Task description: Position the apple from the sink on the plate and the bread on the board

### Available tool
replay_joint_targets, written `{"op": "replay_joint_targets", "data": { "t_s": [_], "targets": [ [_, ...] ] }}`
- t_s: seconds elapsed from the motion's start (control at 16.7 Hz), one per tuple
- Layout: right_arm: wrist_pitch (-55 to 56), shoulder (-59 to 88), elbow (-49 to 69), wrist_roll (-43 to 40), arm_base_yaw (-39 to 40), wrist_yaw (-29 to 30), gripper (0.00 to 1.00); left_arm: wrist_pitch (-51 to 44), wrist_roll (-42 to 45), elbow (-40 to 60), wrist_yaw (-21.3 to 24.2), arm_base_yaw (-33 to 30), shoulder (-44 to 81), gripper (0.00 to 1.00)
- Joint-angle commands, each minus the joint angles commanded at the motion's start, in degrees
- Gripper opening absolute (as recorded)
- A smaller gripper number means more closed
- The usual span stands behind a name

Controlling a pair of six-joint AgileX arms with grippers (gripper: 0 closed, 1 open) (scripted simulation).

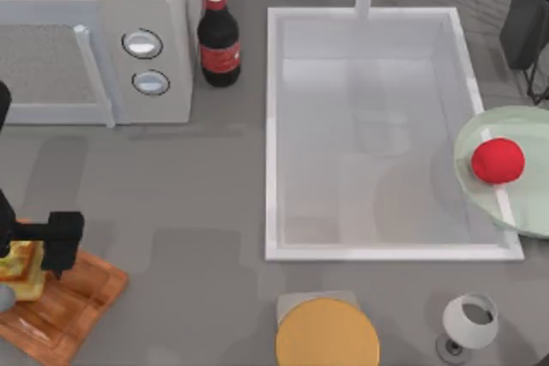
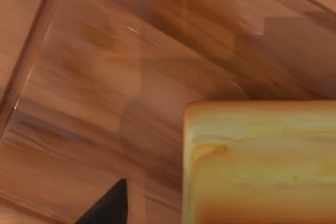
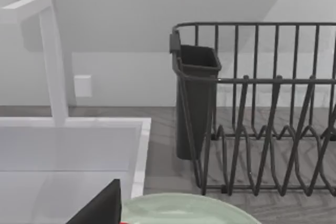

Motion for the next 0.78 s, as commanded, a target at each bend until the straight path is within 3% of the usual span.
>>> {"op": "replay_joint_targets", "data": {
  "t_s": [0.24,0.42,0.78],
  "targets": [
    [0.0,0.0,0.0,0.0,0.0,0.0,1.0,0.1,0.5,0.0,0.0,0.0,-0.5,1.0],
    [0.0,0.0,0.0,0.0,0.0,0.0,1.0,1.6,5.6,-1.2,0.0,0.1,-3.7,1.0],
    [0.0,0.0,0.0,0.0,0.0,0.0,1.0,8.6,32.2,-8.6,0.1,0.3,-17.6,1.0]
  ]
}}
